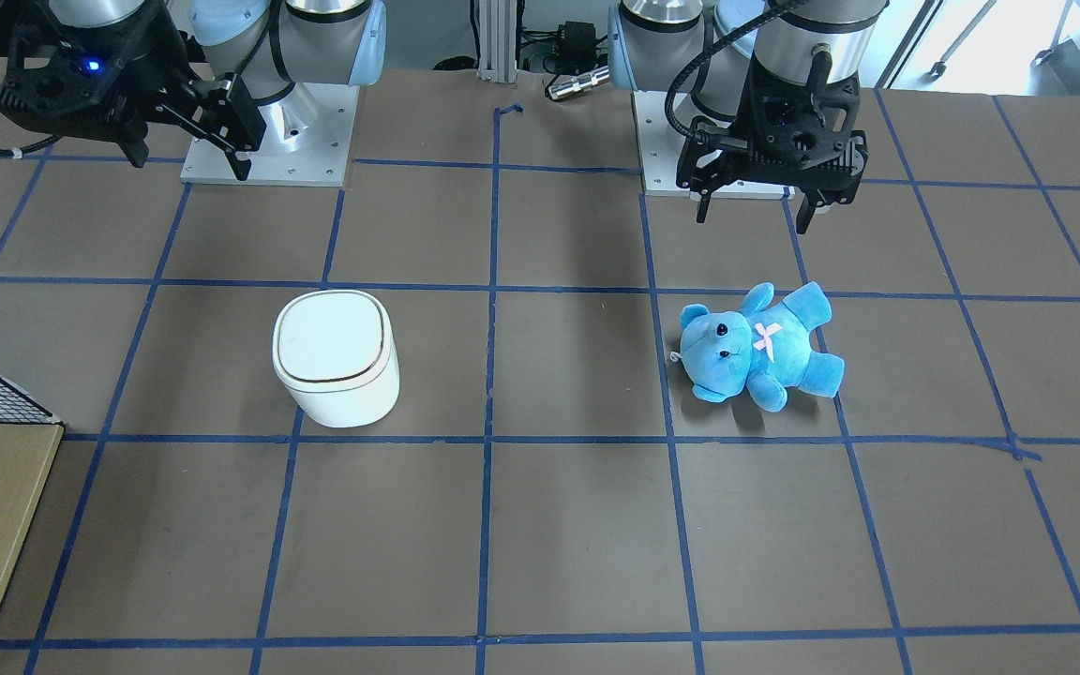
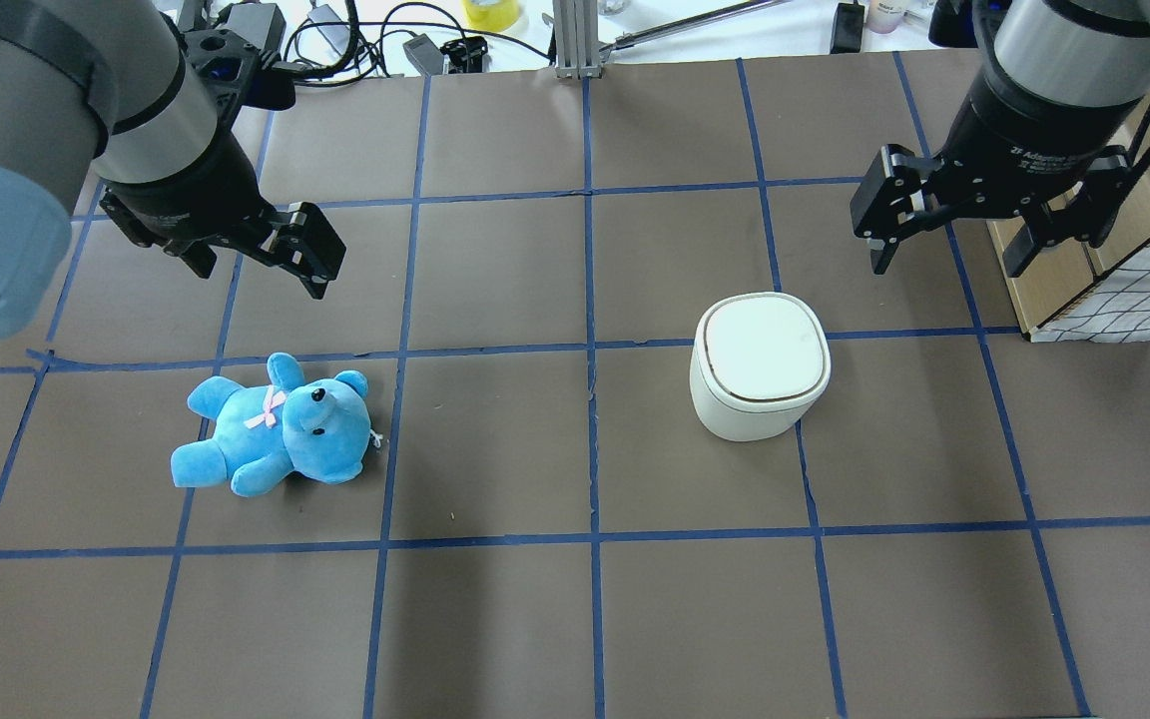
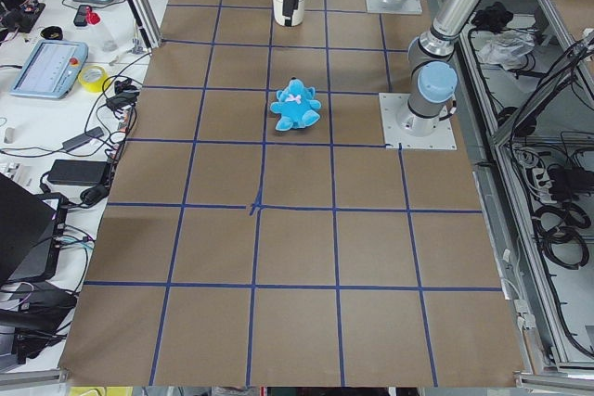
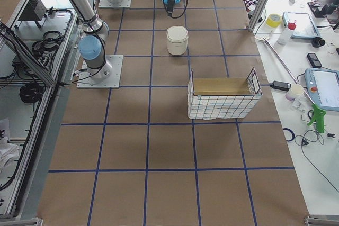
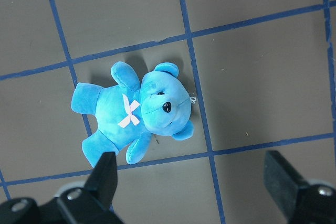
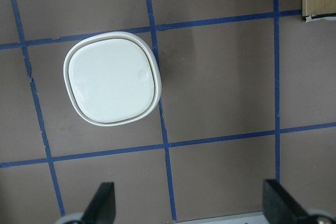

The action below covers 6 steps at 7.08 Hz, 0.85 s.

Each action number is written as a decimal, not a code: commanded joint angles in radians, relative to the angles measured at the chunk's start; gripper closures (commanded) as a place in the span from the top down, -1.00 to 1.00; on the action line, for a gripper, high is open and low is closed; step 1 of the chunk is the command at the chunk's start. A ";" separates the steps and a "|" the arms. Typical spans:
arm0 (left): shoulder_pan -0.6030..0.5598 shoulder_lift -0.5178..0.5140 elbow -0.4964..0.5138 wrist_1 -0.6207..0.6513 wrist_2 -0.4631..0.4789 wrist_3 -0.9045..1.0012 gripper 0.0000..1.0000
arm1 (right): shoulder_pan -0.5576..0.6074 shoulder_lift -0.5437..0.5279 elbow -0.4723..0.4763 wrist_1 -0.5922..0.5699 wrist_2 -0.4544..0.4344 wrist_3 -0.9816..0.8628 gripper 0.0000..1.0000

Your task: Open trash can with right arm

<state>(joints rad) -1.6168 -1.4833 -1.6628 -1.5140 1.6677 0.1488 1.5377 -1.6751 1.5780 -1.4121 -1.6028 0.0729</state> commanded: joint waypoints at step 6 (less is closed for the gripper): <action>0.000 0.000 0.000 0.000 0.000 0.000 1.00 | -0.002 0.018 0.004 -0.019 0.012 -0.001 1.00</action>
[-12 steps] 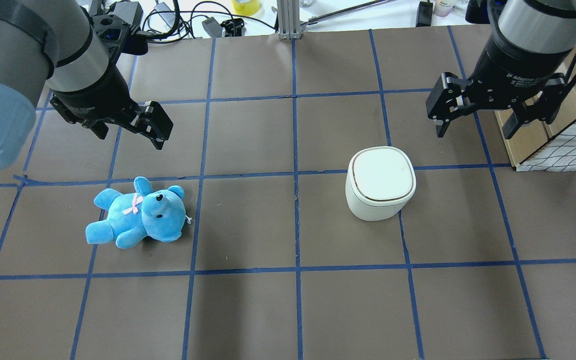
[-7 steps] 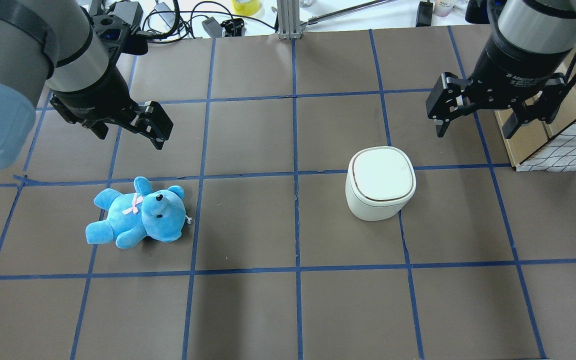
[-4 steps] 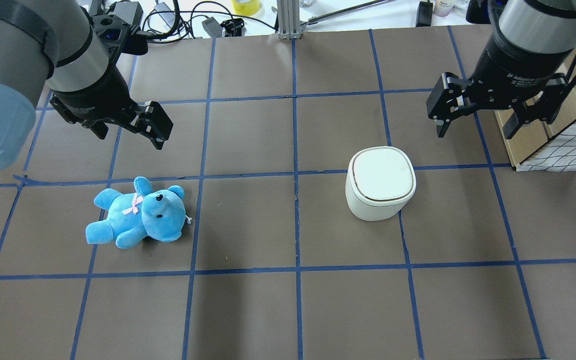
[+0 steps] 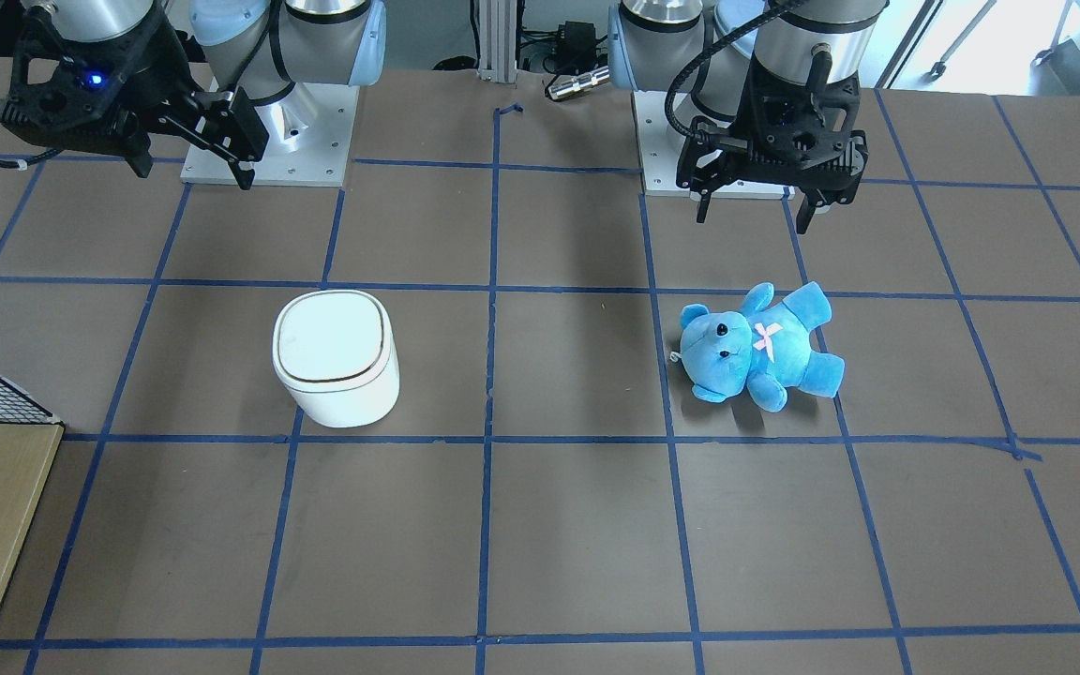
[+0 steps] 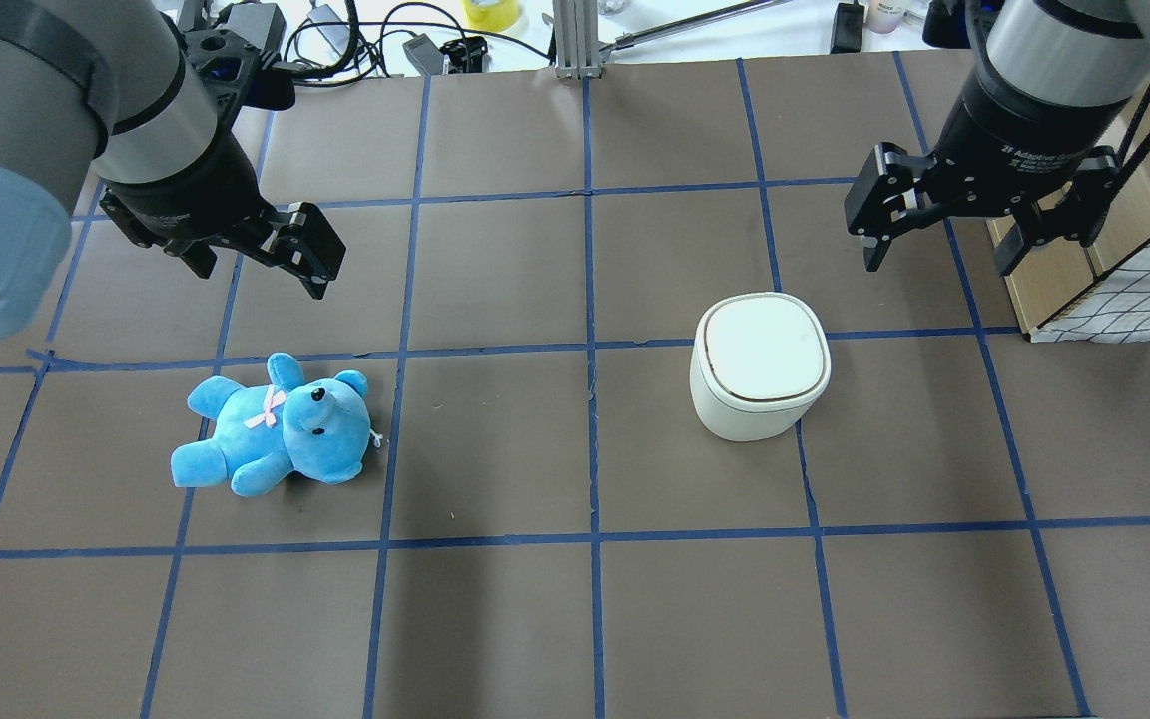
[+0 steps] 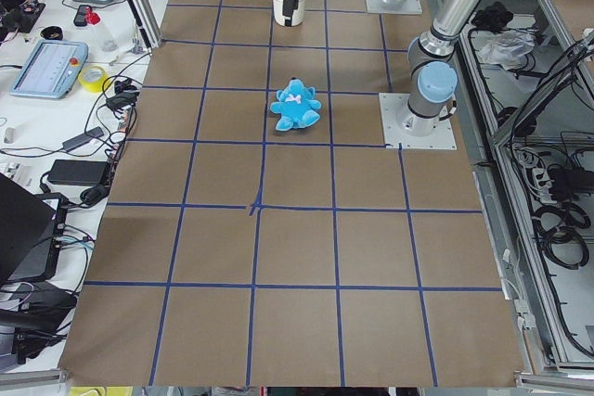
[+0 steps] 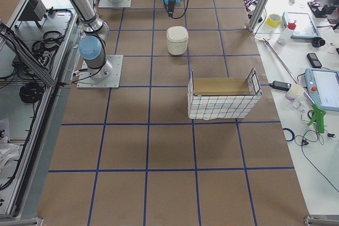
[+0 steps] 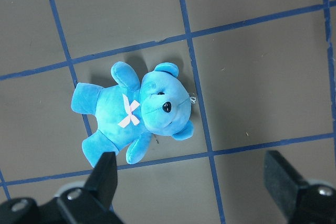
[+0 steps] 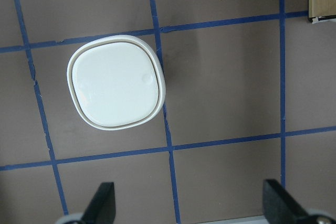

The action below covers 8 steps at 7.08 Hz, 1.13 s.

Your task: Open trash can with right arm

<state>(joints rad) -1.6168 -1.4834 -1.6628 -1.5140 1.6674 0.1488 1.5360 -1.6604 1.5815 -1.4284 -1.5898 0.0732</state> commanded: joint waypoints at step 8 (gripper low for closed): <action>0.000 0.000 0.000 0.000 0.000 0.000 1.00 | 0.006 0.004 0.002 0.000 0.005 -0.012 1.00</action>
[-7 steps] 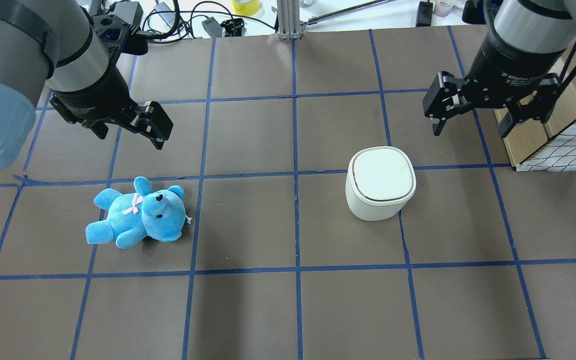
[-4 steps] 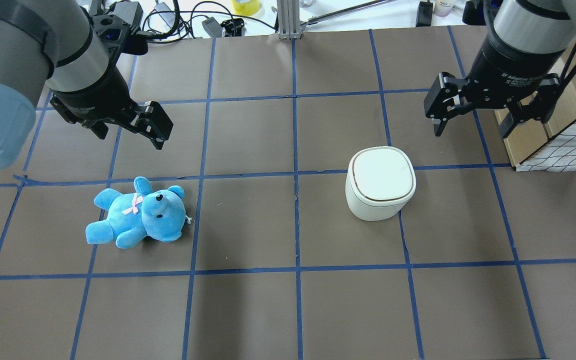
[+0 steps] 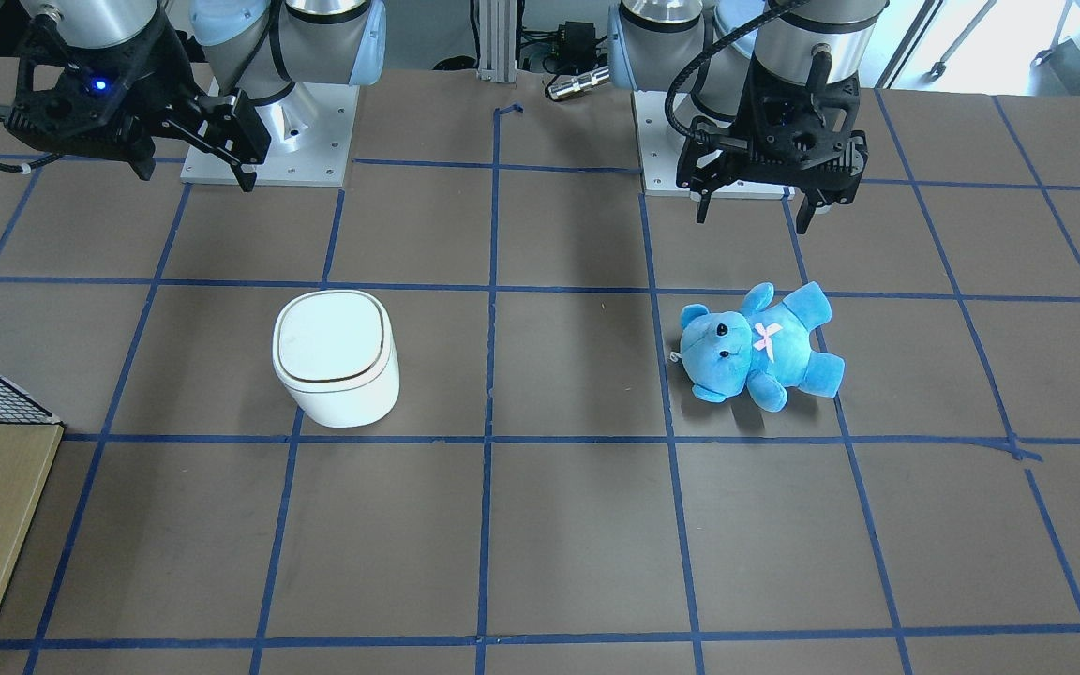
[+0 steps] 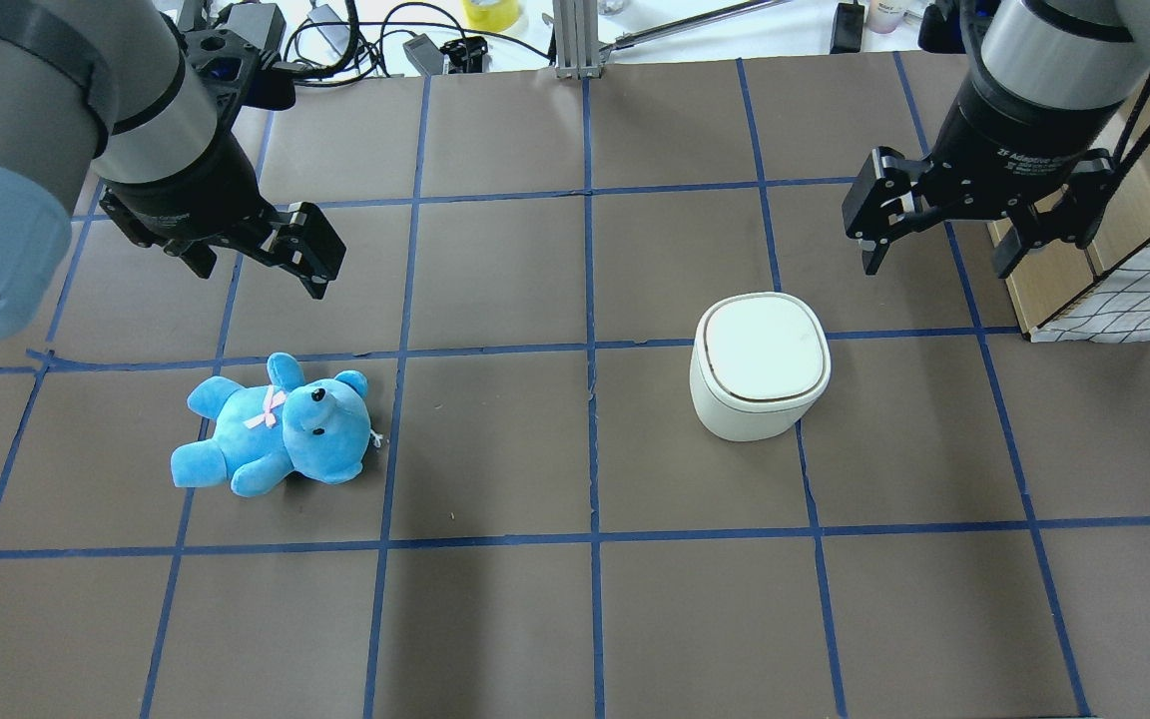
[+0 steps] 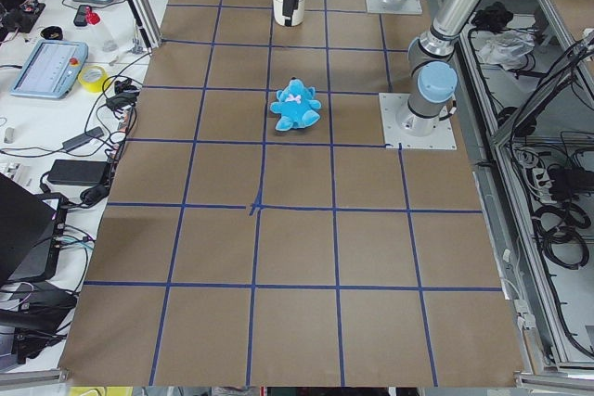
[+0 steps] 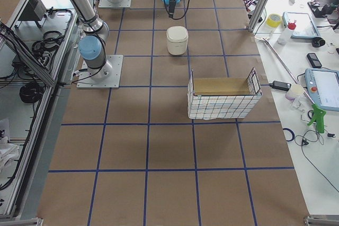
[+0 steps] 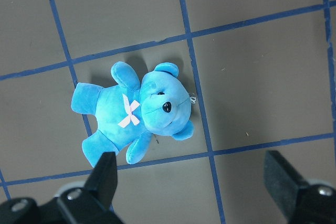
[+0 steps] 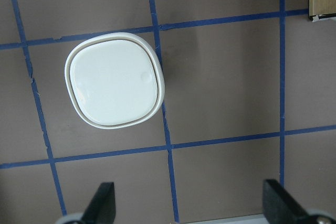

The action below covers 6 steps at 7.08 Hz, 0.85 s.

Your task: Open trash can with right arm

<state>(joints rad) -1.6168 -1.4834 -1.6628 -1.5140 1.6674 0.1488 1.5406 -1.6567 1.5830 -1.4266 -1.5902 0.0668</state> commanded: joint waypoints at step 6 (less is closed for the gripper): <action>0.000 0.000 0.000 0.000 0.000 0.000 1.00 | 0.003 0.000 -0.002 -0.003 0.007 0.002 1.00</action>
<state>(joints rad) -1.6168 -1.4833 -1.6628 -1.5140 1.6675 0.1488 1.5411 -1.6567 1.5808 -1.4284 -1.5760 0.0633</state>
